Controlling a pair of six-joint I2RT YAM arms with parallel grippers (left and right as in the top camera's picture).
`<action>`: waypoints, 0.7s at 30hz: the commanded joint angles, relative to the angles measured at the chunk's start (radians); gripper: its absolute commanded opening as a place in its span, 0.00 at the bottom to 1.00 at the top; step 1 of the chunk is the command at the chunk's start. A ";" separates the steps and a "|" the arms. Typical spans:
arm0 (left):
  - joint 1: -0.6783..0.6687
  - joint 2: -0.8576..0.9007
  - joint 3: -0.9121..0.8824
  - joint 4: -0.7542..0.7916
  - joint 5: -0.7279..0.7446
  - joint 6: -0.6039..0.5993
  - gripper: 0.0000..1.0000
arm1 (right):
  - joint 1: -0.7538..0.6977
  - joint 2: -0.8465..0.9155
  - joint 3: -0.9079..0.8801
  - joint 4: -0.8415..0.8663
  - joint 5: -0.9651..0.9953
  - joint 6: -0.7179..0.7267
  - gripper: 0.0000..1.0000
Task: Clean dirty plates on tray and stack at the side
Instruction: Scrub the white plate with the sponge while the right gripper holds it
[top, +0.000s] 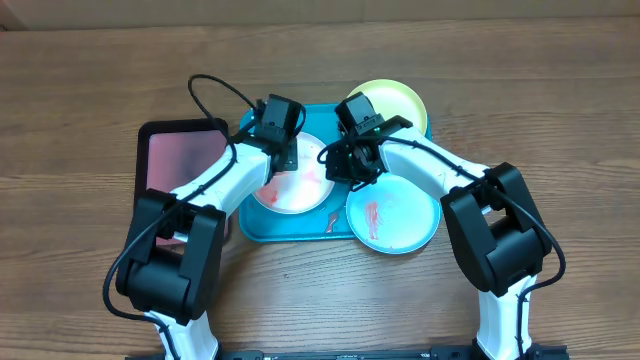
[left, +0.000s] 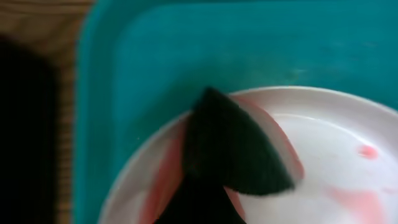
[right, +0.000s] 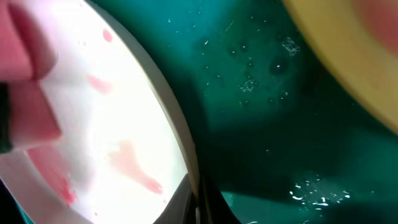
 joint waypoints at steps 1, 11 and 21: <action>0.005 0.020 0.016 -0.061 -0.112 0.002 0.04 | 0.008 0.003 -0.013 0.002 -0.023 -0.021 0.04; 0.004 0.020 0.016 -0.354 0.620 0.422 0.04 | 0.006 0.003 -0.013 0.013 -0.025 -0.020 0.03; 0.005 0.020 0.016 -0.179 0.524 0.278 0.04 | 0.006 0.003 -0.013 0.014 -0.050 -0.020 0.04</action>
